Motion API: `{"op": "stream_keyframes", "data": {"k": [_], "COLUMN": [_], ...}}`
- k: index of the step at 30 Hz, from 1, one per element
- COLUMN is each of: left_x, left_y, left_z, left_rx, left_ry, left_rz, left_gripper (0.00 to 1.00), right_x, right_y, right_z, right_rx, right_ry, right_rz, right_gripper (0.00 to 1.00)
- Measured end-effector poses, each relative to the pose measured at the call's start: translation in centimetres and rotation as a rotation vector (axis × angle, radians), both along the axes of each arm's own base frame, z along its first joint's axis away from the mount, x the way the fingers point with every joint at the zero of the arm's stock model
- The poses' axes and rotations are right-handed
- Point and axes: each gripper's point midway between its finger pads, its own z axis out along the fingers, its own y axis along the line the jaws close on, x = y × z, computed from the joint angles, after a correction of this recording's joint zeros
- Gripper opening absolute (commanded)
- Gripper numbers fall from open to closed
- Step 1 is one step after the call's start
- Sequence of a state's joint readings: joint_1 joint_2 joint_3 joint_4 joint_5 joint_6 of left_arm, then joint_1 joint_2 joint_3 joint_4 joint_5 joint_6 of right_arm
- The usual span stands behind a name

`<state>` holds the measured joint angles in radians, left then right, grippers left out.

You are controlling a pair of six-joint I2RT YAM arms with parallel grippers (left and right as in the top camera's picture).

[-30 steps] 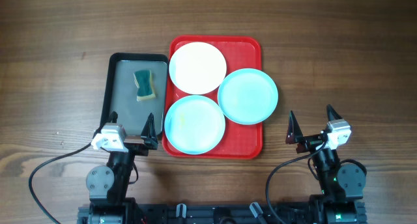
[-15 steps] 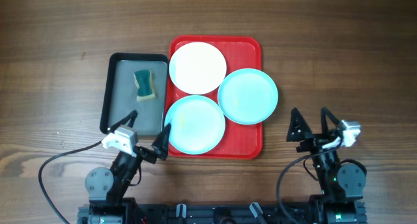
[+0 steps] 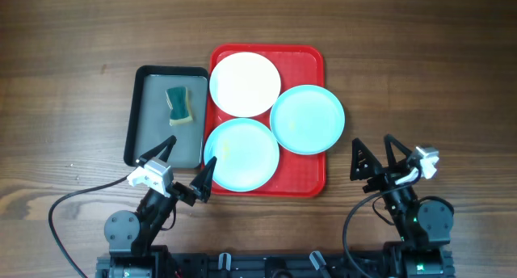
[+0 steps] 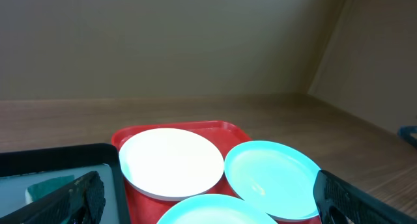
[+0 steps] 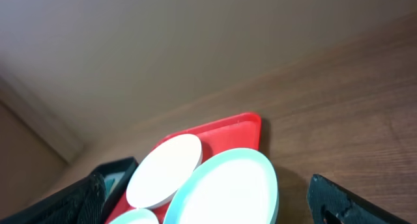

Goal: Clean dirty plates on tray and stack at the side
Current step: 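Move left gripper to the sponge and right gripper to the lower blue plate rim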

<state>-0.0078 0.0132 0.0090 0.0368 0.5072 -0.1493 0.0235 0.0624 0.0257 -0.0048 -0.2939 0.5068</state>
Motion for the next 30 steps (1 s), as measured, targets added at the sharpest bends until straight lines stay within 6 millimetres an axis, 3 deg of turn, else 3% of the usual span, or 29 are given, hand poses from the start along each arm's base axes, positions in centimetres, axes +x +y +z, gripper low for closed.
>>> {"op": "stream_keyframes", "data": {"k": [8, 15, 19, 24, 28, 30], "left_x": [0.4, 0.5, 0.6, 0.8, 0.7, 0.3], "left_y": [0.7, 0.9, 1.2, 1.5, 2.3, 3.1], "left_z": [0.0, 0.0, -0.1, -0.4, -2.5, -1.8], "left_rx": [-0.048, -0.061, -0.062, -0.084, -0.133, -0.134], "left_ry": [0.026, 0.033, 0.033, 0.059, 0.237, 0.330], "left_rz": [0.045, 0.059, 0.074, 0.096, 0.156, 0.211], "left_gripper": [1.00, 1.00, 1.00, 1.00, 1.00, 1.00], "right_x": [1.3, 4.6, 5.2, 6.3, 6.5, 6.2], "right_y": [1.7, 4.2, 6.6, 8.1, 8.9, 9.1], "right_z": [5.5, 7.9, 10.0, 11.4, 10.0, 9.1], "right_rx": [-0.082, -0.159, -0.249, -0.352, -0.352, -0.357], "right_ry": [0.090, 0.385, 0.493, 0.571, 0.623, 0.659], "right_rz": [0.110, 0.273, 0.382, 0.411, 0.466, 0.486], "right_gripper": [1.00, 1.00, 1.00, 1.00, 0.81, 0.72]}}
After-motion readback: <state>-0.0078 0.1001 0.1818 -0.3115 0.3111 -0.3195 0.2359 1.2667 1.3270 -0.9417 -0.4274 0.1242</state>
